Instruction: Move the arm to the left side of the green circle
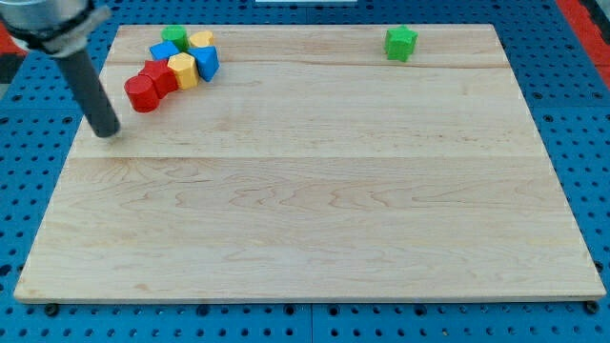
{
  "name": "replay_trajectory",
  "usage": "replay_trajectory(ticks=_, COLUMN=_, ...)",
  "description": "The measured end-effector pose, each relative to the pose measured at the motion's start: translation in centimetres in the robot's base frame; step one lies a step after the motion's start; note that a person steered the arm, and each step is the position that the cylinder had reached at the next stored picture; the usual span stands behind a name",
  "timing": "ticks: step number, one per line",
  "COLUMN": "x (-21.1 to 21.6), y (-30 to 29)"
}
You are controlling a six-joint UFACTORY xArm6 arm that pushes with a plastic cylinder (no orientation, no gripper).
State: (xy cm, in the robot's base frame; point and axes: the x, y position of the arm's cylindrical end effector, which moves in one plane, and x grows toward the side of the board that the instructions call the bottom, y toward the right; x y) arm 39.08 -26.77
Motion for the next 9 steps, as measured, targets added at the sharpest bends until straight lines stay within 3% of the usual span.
replay_trajectory(ticks=1, x=-3.8, y=-3.5)
replay_trajectory(ticks=4, x=-5.3, y=-3.7)
replay_trajectory(ticks=5, x=-8.4, y=-3.7)
replay_trajectory(ticks=6, x=-11.3, y=-2.9)
replay_trajectory(ticks=9, x=-17.4, y=6.8)
